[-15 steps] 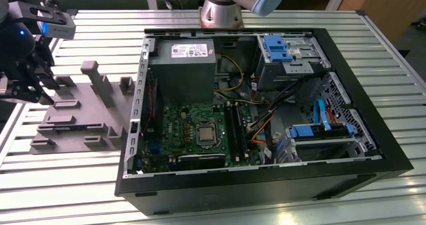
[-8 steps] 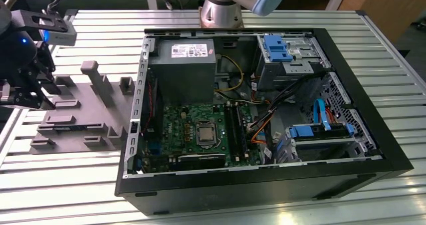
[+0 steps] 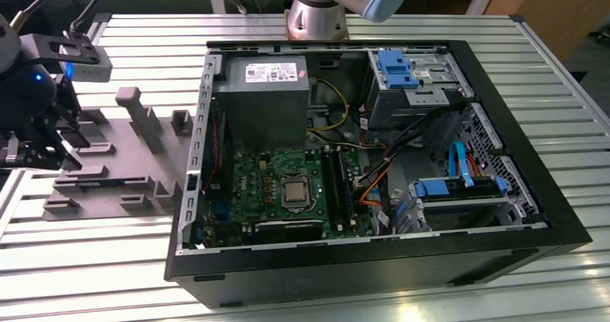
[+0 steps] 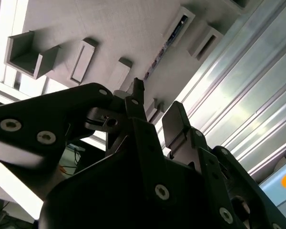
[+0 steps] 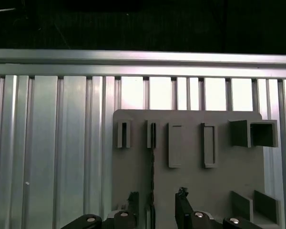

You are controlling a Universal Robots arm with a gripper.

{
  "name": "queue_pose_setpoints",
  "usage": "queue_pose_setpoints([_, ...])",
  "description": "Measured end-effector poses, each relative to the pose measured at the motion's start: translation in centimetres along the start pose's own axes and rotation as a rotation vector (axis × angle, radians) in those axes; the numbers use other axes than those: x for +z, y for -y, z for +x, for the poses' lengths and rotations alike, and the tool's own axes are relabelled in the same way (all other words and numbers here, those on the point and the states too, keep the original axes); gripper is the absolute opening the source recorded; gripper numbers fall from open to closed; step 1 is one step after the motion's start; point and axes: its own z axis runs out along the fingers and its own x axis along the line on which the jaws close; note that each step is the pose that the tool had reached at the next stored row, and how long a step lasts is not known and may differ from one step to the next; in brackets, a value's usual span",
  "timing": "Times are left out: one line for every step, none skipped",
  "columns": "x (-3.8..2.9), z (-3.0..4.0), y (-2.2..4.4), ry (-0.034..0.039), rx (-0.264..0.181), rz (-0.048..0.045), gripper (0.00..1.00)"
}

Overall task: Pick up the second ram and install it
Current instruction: 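Pick up the second ram and move it above second insertion slot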

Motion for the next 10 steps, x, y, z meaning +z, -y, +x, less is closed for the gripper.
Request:
queue_pose_setpoints([0.19, 0.09, 0.01, 0.0002, 0.0, 0.0002, 0.43])
queue_pose_setpoints([0.37, 0.11, 0.01, 0.0001, 0.0, 0.0001, 0.43])
queue_pose_setpoints([0.53, 0.13, 0.02, 0.0, 0.0, -0.0001, 0.43])
queue_pose_setpoints([0.7, 0.14, 0.03, 0.0, 0.0, 0.0, 0.43])
queue_pose_setpoints([0.72, 0.14, 0.03, -0.0001, 0.0, -0.0001, 0.43])
queue_pose_setpoints([0.72, 0.14, 0.03, -0.0001, 0.0, -0.0001, 0.43])
queue_pose_setpoints([0.72, 0.14, 0.03, -0.0002, 0.0, -0.0003, 0.43])
queue_pose_setpoints([0.78, 0.14, 0.04, -0.0001, 0.0, -0.0001, 0.43])
queue_pose_setpoints([0.93, 0.15, -0.01, 0.0001, 0.0, 0.0, 0.43])
queue_pose_setpoints([1.11, 0.17, -0.13, 0.0001, -0.001, -0.0002, 0.43])
